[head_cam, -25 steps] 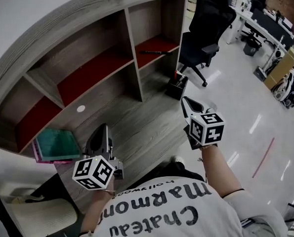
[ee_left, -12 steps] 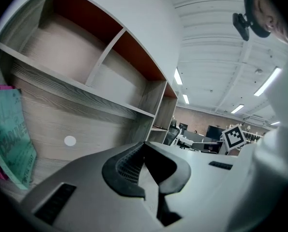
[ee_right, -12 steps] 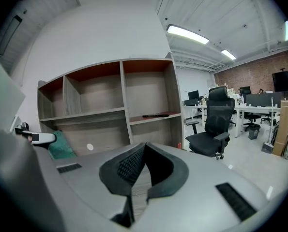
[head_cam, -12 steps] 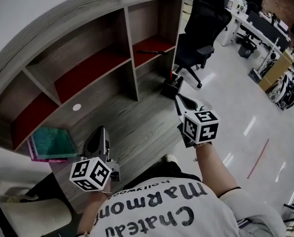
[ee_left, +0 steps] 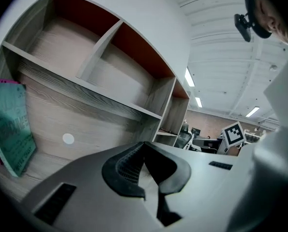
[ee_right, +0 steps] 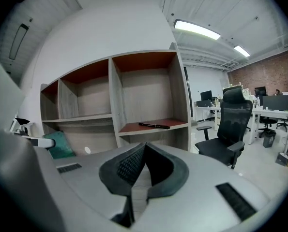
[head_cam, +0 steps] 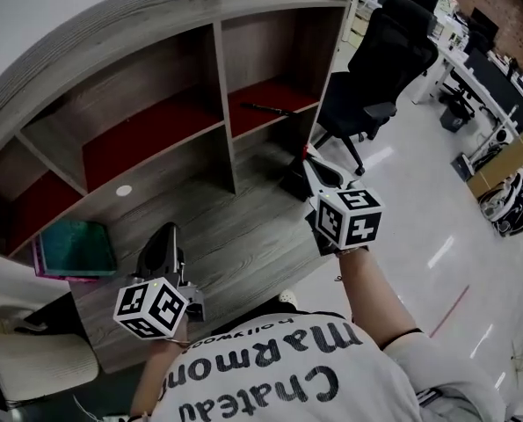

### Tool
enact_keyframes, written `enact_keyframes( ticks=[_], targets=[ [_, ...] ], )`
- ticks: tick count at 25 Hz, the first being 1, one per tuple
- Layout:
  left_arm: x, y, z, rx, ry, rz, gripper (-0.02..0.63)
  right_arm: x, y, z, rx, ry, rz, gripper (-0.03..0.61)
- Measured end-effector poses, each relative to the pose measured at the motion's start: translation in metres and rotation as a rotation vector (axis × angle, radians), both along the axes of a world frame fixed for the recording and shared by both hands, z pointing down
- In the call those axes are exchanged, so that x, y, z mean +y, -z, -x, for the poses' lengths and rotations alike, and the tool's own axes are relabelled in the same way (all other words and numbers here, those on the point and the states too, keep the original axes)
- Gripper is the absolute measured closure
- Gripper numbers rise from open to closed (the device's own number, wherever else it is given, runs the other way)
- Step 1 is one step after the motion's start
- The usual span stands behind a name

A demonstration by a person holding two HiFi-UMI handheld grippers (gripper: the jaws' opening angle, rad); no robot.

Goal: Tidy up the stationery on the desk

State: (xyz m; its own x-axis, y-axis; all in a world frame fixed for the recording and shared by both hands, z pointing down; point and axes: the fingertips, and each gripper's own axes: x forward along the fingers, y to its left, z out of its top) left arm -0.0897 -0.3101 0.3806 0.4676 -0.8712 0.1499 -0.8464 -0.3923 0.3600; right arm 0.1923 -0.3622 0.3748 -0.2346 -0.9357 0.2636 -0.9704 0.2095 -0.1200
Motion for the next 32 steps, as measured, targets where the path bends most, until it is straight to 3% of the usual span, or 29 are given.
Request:
enact_keyframes(
  ticks=[12,27,32],
  targets=[
    [-0.017,-0.005,-0.027,0.005,0.172,-0.004,0.598,-0.066,0.001,-0.024,-0.012,0.141,-0.016,0.559],
    [-0.01,-0.02,-0.044,-0.015,0.295,0.036,0.598,-0.114,-0.001,-0.035,-0.048,0.257,-0.018,0.443],
    [-0.009,-0.022,-0.039,-0.02,0.328,0.04,0.598,-0.119,-0.003,-0.027,-0.043,0.299,-0.026,0.439]
  ],
)
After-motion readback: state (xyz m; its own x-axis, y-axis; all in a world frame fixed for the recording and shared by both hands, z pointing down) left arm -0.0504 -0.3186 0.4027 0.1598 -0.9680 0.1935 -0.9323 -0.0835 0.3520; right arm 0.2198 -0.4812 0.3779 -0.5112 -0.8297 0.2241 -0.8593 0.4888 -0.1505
